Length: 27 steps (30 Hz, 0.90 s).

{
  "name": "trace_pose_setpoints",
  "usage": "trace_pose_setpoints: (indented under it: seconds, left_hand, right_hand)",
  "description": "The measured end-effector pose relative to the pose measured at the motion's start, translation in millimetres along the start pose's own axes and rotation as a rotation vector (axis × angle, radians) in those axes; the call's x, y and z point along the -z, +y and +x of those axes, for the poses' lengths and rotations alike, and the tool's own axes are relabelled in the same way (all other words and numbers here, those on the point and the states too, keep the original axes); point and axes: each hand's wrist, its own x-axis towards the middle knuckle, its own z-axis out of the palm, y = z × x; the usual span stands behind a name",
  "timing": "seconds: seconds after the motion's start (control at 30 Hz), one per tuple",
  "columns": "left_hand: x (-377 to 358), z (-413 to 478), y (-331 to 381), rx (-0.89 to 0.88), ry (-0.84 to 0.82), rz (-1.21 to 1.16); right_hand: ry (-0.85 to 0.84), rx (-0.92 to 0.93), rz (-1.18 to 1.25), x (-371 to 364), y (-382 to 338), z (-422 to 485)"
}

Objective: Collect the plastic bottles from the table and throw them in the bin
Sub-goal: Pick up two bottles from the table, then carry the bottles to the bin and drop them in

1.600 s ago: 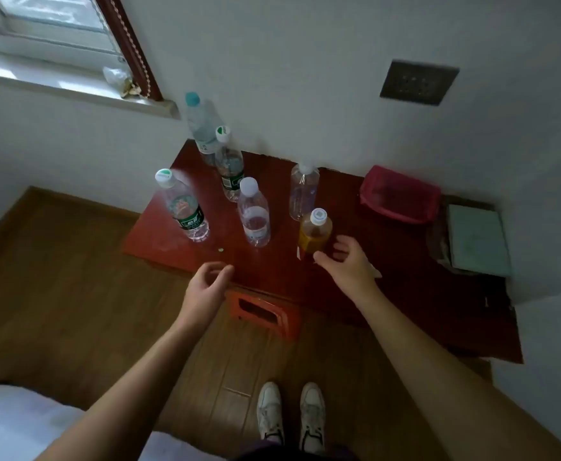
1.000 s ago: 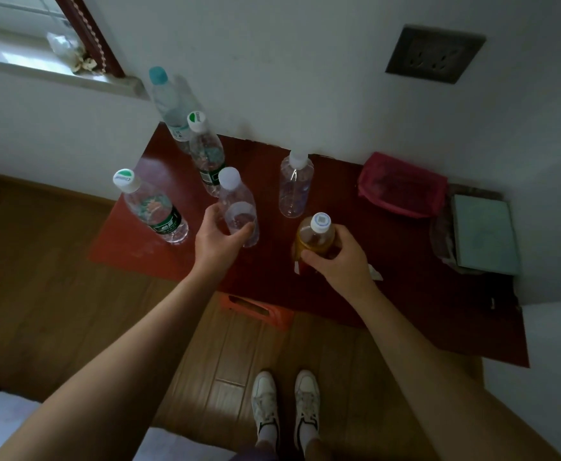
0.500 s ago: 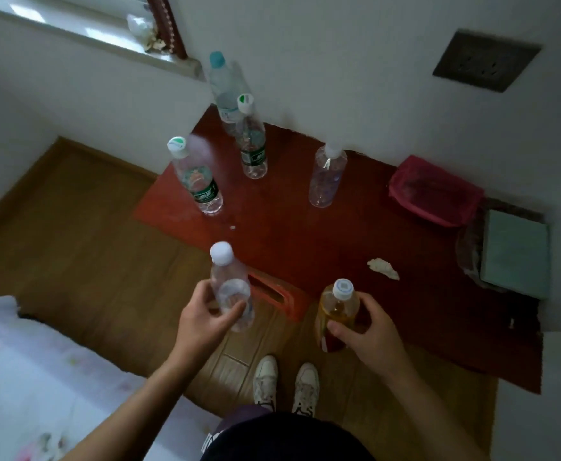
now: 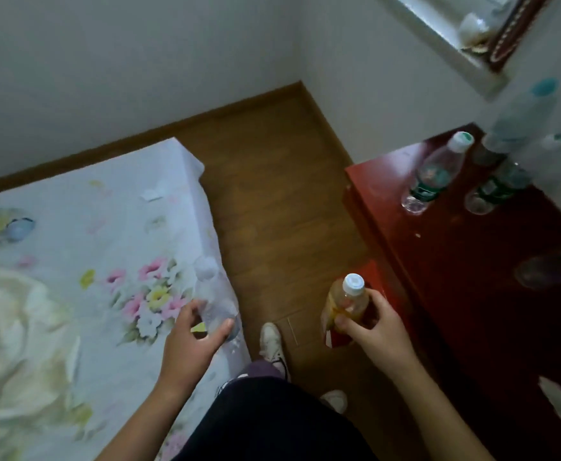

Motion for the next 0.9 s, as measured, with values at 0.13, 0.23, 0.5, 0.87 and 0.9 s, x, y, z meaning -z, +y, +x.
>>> trace_pose_setpoints:
  seconds: [0.13, 0.23, 0.5, 0.87, 0.9]
  left_hand:
    - [29, 6, -23, 0.131, 0.101, -0.071]
    - [40, 32, -31, 0.177, 0.127, -0.083]
    - [41, 167, 4, 0.11, 0.019, -0.113]
    - [37, 351, 127, -0.079, -0.134, -0.074]
    - [36, 369, 133, -0.067, -0.126, -0.075]
  right_hand:
    - [-0.083, 0.057, -0.035, -27, -32, 34]
    - [-0.124, 0.07, -0.071, -46, -51, 66]
    - [-0.001, 0.056, -0.106, -61, -87, 152]
    - [0.15, 0.011, -0.094, -33, -146, 282]
    - [0.15, 0.012, -0.098, -32, -153, 302]
